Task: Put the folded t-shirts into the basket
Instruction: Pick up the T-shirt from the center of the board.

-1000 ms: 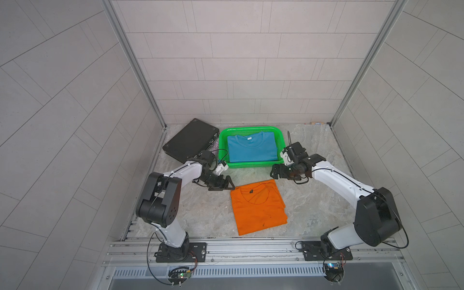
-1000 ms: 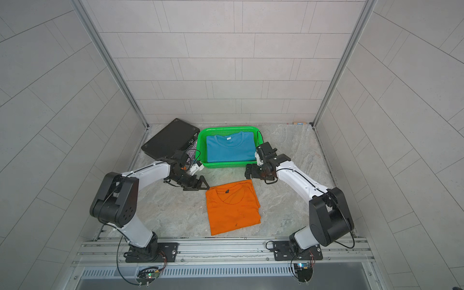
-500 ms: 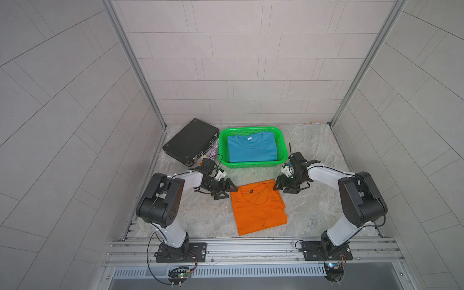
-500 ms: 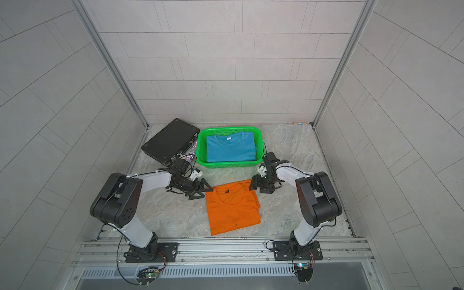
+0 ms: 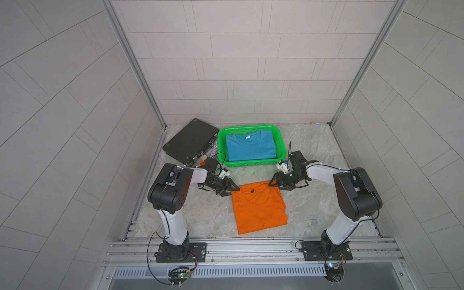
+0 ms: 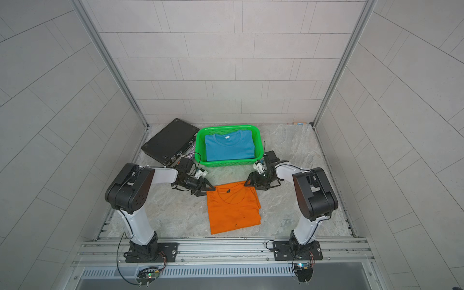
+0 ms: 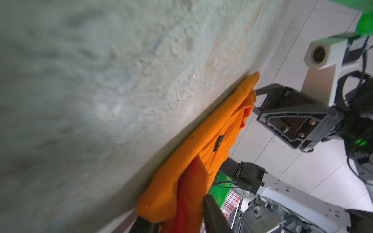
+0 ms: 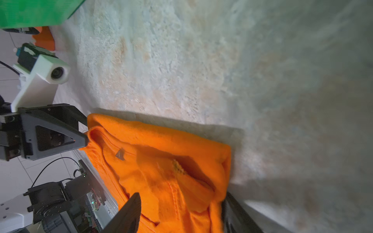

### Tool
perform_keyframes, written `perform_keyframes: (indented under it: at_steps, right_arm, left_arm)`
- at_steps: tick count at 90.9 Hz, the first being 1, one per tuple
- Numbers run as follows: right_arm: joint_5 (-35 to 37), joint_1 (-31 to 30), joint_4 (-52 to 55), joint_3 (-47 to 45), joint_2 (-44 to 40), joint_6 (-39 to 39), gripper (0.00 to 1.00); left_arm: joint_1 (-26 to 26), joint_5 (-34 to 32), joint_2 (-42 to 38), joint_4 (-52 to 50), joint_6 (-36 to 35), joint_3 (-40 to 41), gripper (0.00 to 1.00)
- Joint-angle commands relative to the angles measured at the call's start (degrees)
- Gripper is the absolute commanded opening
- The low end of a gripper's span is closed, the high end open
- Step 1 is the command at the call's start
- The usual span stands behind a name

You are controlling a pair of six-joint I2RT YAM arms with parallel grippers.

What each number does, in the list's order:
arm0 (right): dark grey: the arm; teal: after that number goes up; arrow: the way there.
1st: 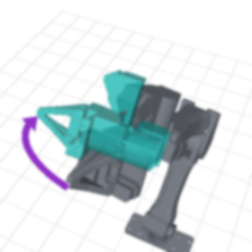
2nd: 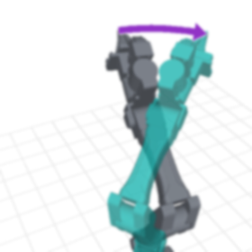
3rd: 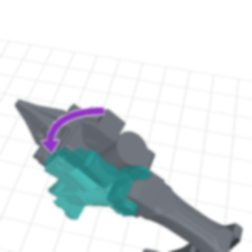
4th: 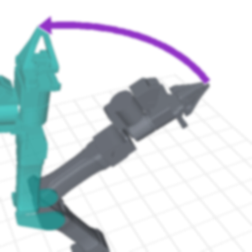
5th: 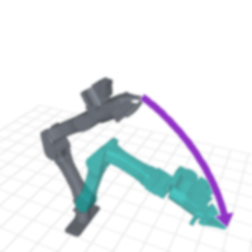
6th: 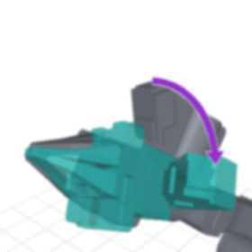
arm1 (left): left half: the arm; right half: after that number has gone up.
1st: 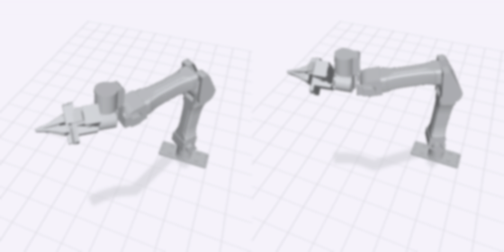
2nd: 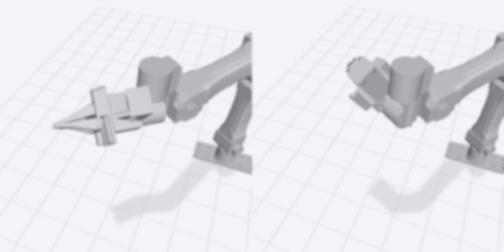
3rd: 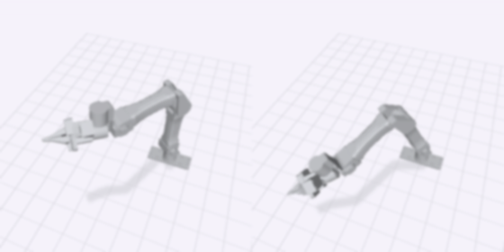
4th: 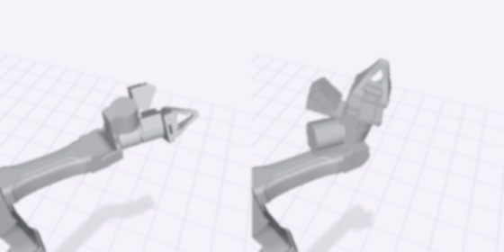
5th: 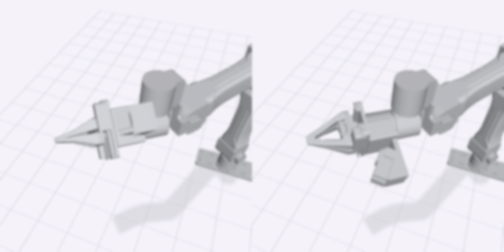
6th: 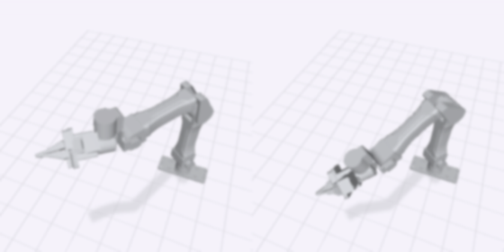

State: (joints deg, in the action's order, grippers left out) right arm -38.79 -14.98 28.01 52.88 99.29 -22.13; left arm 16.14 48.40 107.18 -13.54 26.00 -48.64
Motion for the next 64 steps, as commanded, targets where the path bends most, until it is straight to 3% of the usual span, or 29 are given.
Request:
perform_keyframes:
  at_steps: [1, 6, 21, 24, 51, 64]
  right_arm:
    - [1.80, -0.17, -2.24, -1.28, 4.18, 1.72, 0.55]
    - [0.98, -0.13, -2.74, -1.44, 4.33, 1.74, 0.43]
    - [-0.86, -0.29, -5.64, -3.79, 0.48, 1.54, 0.11]
    - [-1.16, -0.24, -6.27, -4.32, -0.56, 1.41, 0.01]
    - [-1.83, -0.87, -8.13, -6.55, -12.91, 0.69, 0.00]
    - [-1.42, -2.83, -9.03, -6.32, -18.33, -0.42, 0.00]
  left_arm:
    - [0.45, -8.57, 4.24, -3.53, -0.90, 0.95, 0.33]
    - [0.43, -8.96, 3.94, -3.98, -1.09, 0.89, 0.32]
    - [0.56, -9.01, 2.65, -4.79, -2.22, 0.63, 0.04]
    - [0.56, -8.94, 2.49, -4.99, -2.42, 0.57, 0.00]
    - [0.56, -9.14, -4.31, -9.19, -6.57, 0.41, 0.00]
    - [-0.27, -5.79, -9.68, -10.46, -8.00, 1.07, 0.00]
